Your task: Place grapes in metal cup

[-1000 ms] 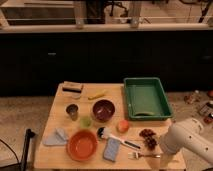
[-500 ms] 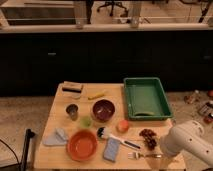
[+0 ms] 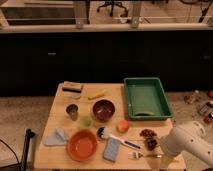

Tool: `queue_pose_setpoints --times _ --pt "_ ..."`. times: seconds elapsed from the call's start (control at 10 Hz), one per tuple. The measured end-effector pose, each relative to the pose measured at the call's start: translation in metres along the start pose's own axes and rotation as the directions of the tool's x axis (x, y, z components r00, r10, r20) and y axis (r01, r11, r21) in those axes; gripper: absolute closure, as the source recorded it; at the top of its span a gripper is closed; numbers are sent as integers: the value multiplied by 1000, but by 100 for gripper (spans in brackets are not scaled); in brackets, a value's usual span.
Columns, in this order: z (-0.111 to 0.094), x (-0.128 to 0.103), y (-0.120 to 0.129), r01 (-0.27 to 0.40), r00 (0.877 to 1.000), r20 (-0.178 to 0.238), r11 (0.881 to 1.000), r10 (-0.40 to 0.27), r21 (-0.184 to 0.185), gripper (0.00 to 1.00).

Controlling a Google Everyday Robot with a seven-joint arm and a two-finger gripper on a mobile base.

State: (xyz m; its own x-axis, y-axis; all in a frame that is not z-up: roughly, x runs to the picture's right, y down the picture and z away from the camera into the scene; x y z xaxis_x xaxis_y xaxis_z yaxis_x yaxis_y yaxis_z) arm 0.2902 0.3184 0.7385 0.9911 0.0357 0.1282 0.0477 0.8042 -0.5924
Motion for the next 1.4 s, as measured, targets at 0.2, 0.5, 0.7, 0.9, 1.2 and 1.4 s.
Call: queue_pose_setpoints --times 0.2,0.5,0.7,0.9,1.2,1.4 --pt "-16 -1 -8 1 1000 -3 1000 -1 21 20" --pt "-23 -3 -21 13 1000 -13 999 -12 45 20" --pt "-23 -7 -31 22 1000 -13 998 -21 56 20" --pt "-21 -9 -41 33 999 -18 998 -32 62 20" --pt "-16 -15 -50 50 999 -18 997 -49 65 34" --pt "-12 -18 -50 52 999 -15 997 -52 61 51"
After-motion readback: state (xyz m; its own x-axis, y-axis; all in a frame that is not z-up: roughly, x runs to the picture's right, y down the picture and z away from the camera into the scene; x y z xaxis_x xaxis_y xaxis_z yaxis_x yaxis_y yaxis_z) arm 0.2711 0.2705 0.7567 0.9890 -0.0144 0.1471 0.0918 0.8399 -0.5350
